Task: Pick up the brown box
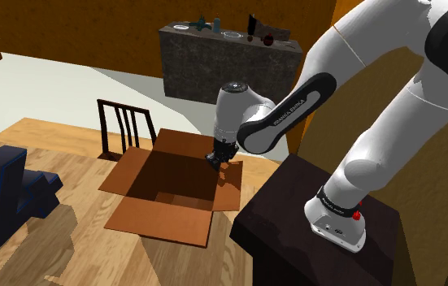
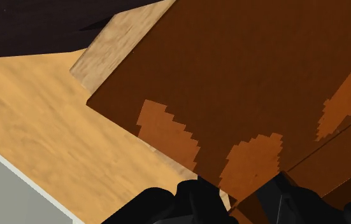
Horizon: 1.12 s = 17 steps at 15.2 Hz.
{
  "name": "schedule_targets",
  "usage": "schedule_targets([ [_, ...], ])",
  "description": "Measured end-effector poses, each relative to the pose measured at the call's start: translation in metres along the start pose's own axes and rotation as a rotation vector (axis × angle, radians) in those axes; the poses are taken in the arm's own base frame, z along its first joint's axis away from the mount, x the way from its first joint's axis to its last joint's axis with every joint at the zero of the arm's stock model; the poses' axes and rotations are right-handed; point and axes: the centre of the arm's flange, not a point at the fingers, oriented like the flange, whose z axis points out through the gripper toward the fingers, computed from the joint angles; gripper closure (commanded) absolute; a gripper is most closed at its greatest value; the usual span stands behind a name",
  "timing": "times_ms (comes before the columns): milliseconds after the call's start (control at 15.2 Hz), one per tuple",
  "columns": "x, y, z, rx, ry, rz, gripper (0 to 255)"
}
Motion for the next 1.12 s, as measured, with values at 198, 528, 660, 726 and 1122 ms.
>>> schedule_targets([
  [198,0.0,-0.001,-0.006,-0.001,-0.002,-0.001,255],
  [528,0.0,-0.001,-0.031,-0.002,-0.003,-0.002,255],
  [660,0.001,0.0,-0.041,-0.002,-0.003,-0.001,255],
  [726,0.002,0.0,-0.046,-0.002,-0.003,-0.002,255],
  [1122,0.003,0.002,-0.075,-0.002,-0.003,-0.002,255],
])
